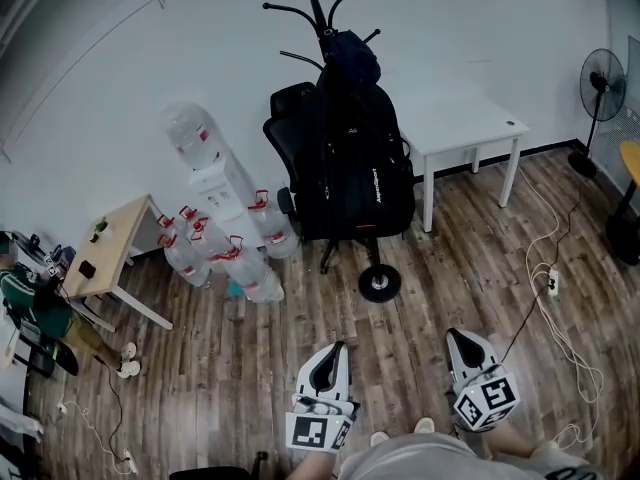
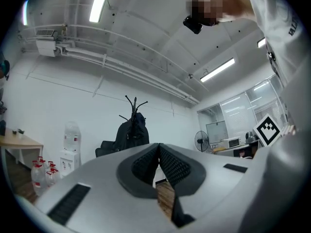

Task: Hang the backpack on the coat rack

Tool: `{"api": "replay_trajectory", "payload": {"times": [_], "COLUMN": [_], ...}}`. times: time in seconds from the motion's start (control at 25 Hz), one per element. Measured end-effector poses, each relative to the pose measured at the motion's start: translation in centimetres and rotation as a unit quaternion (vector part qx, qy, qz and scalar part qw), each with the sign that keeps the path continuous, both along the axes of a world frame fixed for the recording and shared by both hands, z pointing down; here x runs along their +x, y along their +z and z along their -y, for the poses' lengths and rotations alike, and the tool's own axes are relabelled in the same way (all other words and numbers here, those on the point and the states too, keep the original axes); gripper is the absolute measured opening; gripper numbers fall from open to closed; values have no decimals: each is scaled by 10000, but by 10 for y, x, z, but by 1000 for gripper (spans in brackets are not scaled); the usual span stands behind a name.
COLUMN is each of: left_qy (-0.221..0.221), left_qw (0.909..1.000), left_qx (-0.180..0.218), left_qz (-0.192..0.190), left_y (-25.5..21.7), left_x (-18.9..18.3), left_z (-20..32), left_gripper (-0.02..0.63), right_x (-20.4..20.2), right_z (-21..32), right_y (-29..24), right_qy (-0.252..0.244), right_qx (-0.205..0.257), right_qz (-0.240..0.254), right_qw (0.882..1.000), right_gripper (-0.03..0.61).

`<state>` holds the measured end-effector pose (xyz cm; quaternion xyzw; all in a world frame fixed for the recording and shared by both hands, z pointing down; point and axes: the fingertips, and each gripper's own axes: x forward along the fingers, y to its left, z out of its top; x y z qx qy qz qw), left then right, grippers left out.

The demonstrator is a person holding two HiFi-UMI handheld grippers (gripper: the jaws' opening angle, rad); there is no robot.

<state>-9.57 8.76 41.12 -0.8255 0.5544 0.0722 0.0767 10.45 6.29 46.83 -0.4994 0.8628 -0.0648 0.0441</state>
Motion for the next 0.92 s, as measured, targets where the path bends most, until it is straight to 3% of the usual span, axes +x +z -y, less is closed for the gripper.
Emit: {"api": "replay_trajectory", "payload": {"times": [0.36, 0.92], "left_qy": [-125, 48], "left_qw": [9999, 9999], "left_qx": [-14, -114], "left_qz": [-75, -95], "left_y": [4, 5], "left_x": [1, 14], "left_z": [-7, -8], "left_gripper": [8, 8], "right_x": [3, 13], "right_z": [-6, -10], "right_y": [2, 0], "right_qy": [-38, -55], "right_qx": [11, -83], "right_qz": [-236, -103], "right_qw": [9997, 9999], "right_gripper": [14, 14]}}
